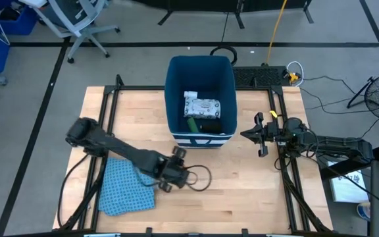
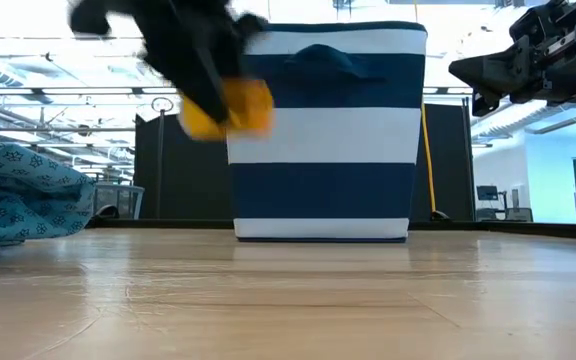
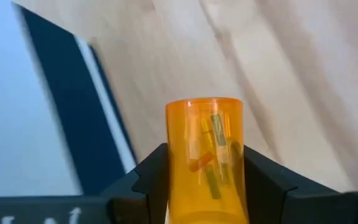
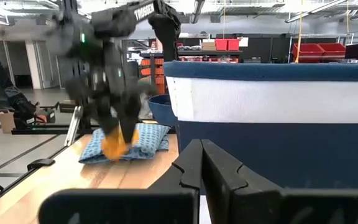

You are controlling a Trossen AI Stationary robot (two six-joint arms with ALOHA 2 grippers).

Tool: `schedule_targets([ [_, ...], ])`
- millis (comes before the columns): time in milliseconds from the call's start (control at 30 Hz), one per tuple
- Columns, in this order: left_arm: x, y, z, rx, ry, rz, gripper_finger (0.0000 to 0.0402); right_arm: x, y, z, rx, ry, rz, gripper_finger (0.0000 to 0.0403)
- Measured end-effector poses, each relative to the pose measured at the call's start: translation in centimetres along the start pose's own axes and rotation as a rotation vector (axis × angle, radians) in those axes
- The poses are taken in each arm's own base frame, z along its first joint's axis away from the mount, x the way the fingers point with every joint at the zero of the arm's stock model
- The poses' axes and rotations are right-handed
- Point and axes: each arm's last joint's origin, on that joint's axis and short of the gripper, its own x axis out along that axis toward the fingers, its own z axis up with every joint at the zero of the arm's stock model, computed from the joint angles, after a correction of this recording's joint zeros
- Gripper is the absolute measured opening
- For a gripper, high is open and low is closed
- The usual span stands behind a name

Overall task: Pick & place medical supplies in basket/bin
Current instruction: Put the orange pill bottle into the blue bin

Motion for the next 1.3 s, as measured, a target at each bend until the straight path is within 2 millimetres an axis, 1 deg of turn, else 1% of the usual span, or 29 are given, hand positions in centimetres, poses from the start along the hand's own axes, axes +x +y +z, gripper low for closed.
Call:
schedule_targets([
  [133,-5.6,0.3,-1.3,-0.009,-0.058,0.0,0.0157,0.0,0.0,0.0,0.003,0.0,0.001,0.0],
  [200,-7.8,0.4,-2.2,-0.003,-0.118,0.003,0.0158,0.0,0.0,0.0,0.003,0.001,0.001,0.0],
  [267,-9.9,0.6,-3.6,0.012,-0.179,0.009,0.0155,0.0,0.0,0.0,0.003,0.001,0.001,0.0],
  [333,-12.1,1.2,-5.3,0.002,-0.275,0.027,0.015,0.0,0.0,0.0,0.003,0.001,0.001,0.0],
  [400,-13.7,1.7,-7.5,-0.023,-0.377,0.042,0.0149,0.0,0.0,0.0,0.004,0.004,0.001,0.0],
  [533,-15.1,2.6,-12.5,-0.08,-0.605,0.065,0.0156,0.0,0.0,0.0,0.004,0.005,0.001,0.0],
  [633,-15.1,2.7,-16.4,-0.159,-0.788,0.131,0.0157,0.0,0.0,-0.1,0.003,0.005,0.001,0.0],
  [733,-14.2,2.6,-19.9,-0.294,-0.918,0.233,0.0154,0.0,0.0,0.0,0.002,0.005,0.002,0.0],
  [833,-13.2,2.4,-22.5,-0.458,-0.993,0.297,0.0154,0.0,0.0,0.0,0.0,0.005,0.001,0.0],
  [900,-12.6,2.2,-23.8,-0.54,-1.019,0.304,0.0158,0.0,0.0,0.0,0.0,0.005,0.001,0.0],
  [1033,-11.1,1.8,-25.2,-0.661,-1.029,0.287,0.0156,0.0,0.0,0.0,0.0,0.005,0.001,0.0],
  [1133,-10.1,1.7,-25.5,-0.73,-1.042,0.28,0.0153,0.0,0.0,0.0,0.0,0.005,0.001,0.0],
  [1233,-8.9,1.5,-25.7,-0.756,-1.028,0.279,0.0155,0.0,0.0,-0.1,0.001,0.005,0.0,0.0],
  [1300,-8.5,1.5,-25.8,-0.774,-1.044,0.281,0.0158,0.0,0.0,-0.1,0.003,0.005,0.001,0.0],
])
